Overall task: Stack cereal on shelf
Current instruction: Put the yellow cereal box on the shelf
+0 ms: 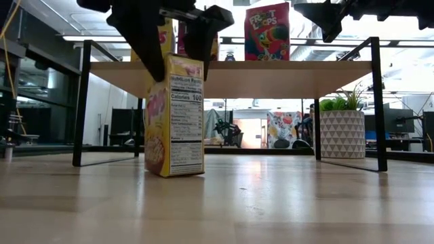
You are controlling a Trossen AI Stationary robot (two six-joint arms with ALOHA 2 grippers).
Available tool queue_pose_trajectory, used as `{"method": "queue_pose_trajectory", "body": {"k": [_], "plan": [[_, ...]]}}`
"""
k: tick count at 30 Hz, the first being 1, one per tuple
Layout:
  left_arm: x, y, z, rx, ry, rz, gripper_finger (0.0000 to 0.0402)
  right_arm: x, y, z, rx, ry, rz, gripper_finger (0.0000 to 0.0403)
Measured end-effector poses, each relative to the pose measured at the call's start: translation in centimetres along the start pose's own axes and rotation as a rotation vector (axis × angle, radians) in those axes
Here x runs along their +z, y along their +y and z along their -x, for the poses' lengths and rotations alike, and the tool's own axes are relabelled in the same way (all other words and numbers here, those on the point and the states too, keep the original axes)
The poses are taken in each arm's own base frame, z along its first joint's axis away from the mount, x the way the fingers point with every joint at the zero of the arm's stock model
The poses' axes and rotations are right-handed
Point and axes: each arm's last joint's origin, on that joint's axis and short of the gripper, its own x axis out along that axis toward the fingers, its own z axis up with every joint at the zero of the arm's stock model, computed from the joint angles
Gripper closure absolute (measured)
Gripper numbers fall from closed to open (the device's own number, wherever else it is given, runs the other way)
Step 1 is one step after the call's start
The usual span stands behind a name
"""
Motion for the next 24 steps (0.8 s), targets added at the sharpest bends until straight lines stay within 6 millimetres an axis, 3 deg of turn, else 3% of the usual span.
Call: {"method": "queue_pose_trajectory", "body": {"k": [12,24], "plan": [[0.0,-0.2,-0.9,-0.083,0.015,-0.046,0.0116,0.0,0.0,0.0,0.0,0.001,0.0,0.0128],[0.0,-0.2,-1.0,-0.08,0.019,-0.071,0.0225,0.0,0.0,0.0,-0.001,0.001,0.0,0.0128]]}}
